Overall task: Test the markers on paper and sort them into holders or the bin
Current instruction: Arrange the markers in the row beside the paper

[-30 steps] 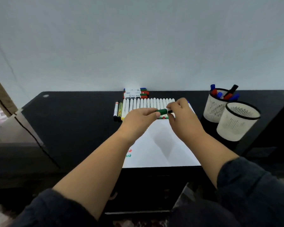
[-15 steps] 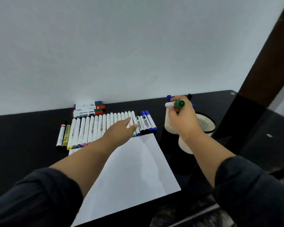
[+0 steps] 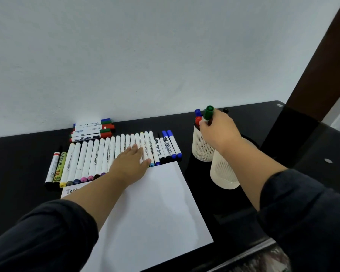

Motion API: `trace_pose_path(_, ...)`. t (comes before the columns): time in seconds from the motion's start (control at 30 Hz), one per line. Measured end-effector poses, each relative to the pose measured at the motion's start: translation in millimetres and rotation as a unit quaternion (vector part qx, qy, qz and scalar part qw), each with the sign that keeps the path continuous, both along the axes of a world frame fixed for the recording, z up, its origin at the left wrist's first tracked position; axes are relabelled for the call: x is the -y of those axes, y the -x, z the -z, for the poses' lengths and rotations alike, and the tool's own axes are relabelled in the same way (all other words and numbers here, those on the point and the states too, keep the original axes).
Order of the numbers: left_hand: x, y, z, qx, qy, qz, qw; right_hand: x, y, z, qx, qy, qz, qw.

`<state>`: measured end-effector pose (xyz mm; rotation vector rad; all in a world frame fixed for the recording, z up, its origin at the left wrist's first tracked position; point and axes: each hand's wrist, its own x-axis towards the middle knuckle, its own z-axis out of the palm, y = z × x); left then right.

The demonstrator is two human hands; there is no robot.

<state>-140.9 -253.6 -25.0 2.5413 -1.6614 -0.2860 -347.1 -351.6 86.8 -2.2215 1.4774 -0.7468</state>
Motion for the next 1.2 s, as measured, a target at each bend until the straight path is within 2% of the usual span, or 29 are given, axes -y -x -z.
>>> trace_pose_path(0.17, 0, 0, 6, -0.005, 0.017, 0.001, 1.000, 7, -5, -2, -0.006, -0.007, -0.006, 1.000)
trace_pose_path(0.47, -2, -1, 6, -0.009, 0.028, 0.007, 1.000, 3, -7, 3, 0.046, 0.015, -0.016, 0.999)
trace_pose_path(0.77, 0, -1, 7, -0.016, 0.024, 0.000, 1.000, 4, -7, 0, -0.008, 0.025, -0.031, 0.999)
trace_pose_path(1.2, 1, -4, -11, -0.062, 0.009, -0.010, 0.998, 12, -7, -6, -0.139, 0.053, -0.045, 0.988)
